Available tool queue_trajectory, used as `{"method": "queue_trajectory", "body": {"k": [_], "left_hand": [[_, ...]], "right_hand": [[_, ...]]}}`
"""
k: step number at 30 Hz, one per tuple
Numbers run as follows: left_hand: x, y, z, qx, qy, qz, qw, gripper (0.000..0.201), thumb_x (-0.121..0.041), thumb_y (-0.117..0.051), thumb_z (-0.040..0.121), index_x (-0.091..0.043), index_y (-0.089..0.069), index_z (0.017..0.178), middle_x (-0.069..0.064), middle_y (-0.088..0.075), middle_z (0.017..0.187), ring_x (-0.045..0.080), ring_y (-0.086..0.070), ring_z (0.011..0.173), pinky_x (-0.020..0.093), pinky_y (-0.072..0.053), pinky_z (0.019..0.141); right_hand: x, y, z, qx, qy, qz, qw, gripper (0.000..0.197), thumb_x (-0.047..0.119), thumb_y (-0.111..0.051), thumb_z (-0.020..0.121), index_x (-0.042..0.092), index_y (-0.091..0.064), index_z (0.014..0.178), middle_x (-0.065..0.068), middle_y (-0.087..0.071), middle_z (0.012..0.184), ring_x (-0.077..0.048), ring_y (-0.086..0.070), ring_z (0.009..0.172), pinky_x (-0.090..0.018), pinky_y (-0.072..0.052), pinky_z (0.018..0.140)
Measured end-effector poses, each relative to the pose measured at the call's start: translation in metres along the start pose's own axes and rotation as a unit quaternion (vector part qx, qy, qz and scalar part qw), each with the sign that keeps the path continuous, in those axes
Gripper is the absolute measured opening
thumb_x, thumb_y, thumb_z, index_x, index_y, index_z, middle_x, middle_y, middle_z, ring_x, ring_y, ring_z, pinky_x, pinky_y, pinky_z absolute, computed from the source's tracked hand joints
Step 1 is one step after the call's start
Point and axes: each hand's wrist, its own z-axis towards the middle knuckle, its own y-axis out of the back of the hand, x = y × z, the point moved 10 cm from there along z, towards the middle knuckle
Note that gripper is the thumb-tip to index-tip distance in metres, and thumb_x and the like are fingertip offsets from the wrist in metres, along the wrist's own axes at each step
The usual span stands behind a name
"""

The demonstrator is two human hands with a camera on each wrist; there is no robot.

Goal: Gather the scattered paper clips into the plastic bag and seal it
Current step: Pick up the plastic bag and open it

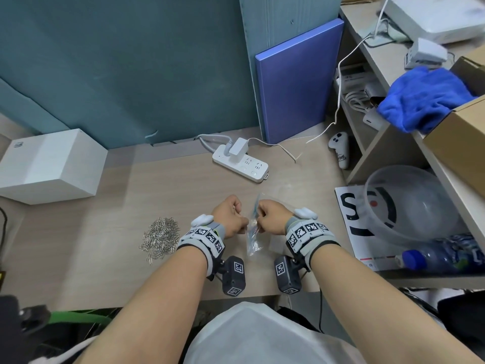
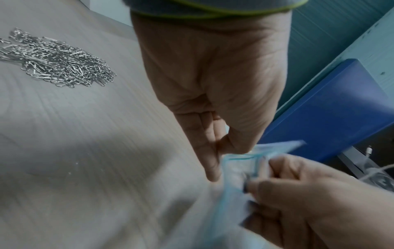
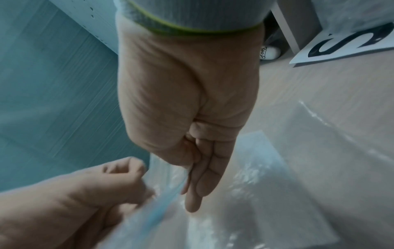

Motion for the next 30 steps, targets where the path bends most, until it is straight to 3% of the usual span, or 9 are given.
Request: {"method": "queue_trajectory", "body": {"k": [3,5,8,12,16,20,26,28,30], "left_hand": [[0.011,0.021,0.003,-0.038,0.027,-0.01,0.999,0.036,0.01,-0.058,0.074,-0.021,-0.042,0.08,0.015,-0.056,0.072,0.033,-0.073,0.06,0.039,-0.058,0.057],[0.014,0.033,0.003,-0.048,0.021,0.002,0.999,0.036,0.012,-0.056,0.078,-0.021,-0.041,0.082,0.016,-0.053,0.078,0.035,-0.075,0.064,0.038,-0.057,0.057],[0.002,0.03,-0.001,-0.018,-0.03,0.053,0.998,0.037,0.011,-0.054,0.084,-0.023,-0.04,0.08,0.011,-0.051,0.083,0.027,-0.074,0.063,0.047,-0.06,0.063],[-0.018,0.014,-0.004,0.013,-0.098,0.147,0.984,0.035,0.009,-0.049,0.08,-0.025,-0.052,0.075,0.008,-0.058,0.107,0.026,-0.072,0.066,0.042,-0.063,0.062],[-0.024,0.007,-0.004,0.024,-0.075,0.209,0.975,0.036,0.002,-0.053,0.078,-0.03,-0.069,0.082,-0.007,-0.07,0.095,0.023,-0.069,0.072,0.023,-0.055,0.063],[-0.03,0.018,-0.001,-0.005,-0.04,0.276,0.96,0.014,-0.024,-0.069,0.079,-0.027,-0.07,0.092,-0.005,-0.071,0.086,0.019,-0.066,0.078,0.025,-0.047,0.064],[-0.032,0.048,0.007,-0.021,0.023,0.334,0.942,0.044,-0.035,-0.079,0.069,-0.039,-0.065,0.111,-0.002,-0.068,0.106,0.02,-0.066,0.088,0.027,-0.052,0.076],[-0.036,0.054,0.009,-0.028,0.023,0.345,0.938,0.054,-0.03,-0.08,0.07,-0.038,-0.063,0.121,-0.001,-0.067,0.117,0.021,-0.066,0.094,0.028,-0.053,0.08],[-0.041,0.056,0.012,-0.032,0.017,0.354,0.934,0.066,-0.027,-0.084,0.071,-0.034,-0.059,0.131,0.002,-0.063,0.126,0.023,-0.066,0.101,0.027,-0.05,0.082]], "right_hand": [[-0.019,0.011,-0.001,-0.025,-0.031,0.064,0.997,0.036,-0.008,-0.056,0.084,0.018,-0.04,0.064,-0.005,-0.063,0.063,-0.027,-0.078,0.071,-0.044,-0.063,0.064],[-0.026,0.014,-0.004,-0.025,-0.038,0.082,0.996,0.041,-0.012,-0.051,0.085,0.019,-0.036,0.063,-0.008,-0.06,0.061,-0.029,-0.079,0.068,-0.036,-0.055,0.052],[-0.017,0.011,-0.005,-0.003,-0.031,0.093,0.995,0.036,-0.007,-0.049,0.084,0.02,-0.036,0.066,-0.008,-0.055,0.068,-0.029,-0.078,0.069,-0.032,-0.048,0.053],[0.007,0.01,-0.005,-0.017,-0.001,0.077,0.997,0.024,0.005,-0.054,0.087,0.022,-0.039,0.078,-0.002,-0.058,0.075,-0.021,-0.075,0.062,-0.028,-0.047,0.052],[0.035,0.01,-0.005,-0.017,0.053,0.031,0.998,0.025,0.009,-0.055,0.094,0.023,-0.036,0.087,-0.003,-0.057,0.077,-0.015,-0.065,0.057,-0.02,-0.043,0.051],[0.069,0.017,-0.011,-0.004,0.108,-0.023,0.994,0.027,-0.002,-0.042,0.086,0.022,-0.034,0.095,-0.007,-0.053,0.083,-0.025,-0.053,0.063,-0.034,-0.048,0.057],[0.092,0.043,-0.013,0.013,0.086,-0.211,0.974,0.04,-0.004,-0.04,0.083,0.028,-0.062,0.095,-0.005,-0.044,0.114,-0.034,-0.059,0.083,-0.036,-0.043,0.066],[0.097,0.047,-0.012,0.028,0.064,-0.278,0.958,0.038,0.003,-0.046,0.087,0.031,-0.07,0.098,-0.002,-0.051,0.117,-0.033,-0.062,0.087,-0.035,-0.044,0.07],[0.103,0.054,-0.009,0.008,0.036,-0.324,0.945,0.019,0.021,-0.054,0.087,0.023,-0.071,0.094,-0.003,-0.065,0.108,-0.028,-0.065,0.081,-0.031,-0.046,0.068]]}}
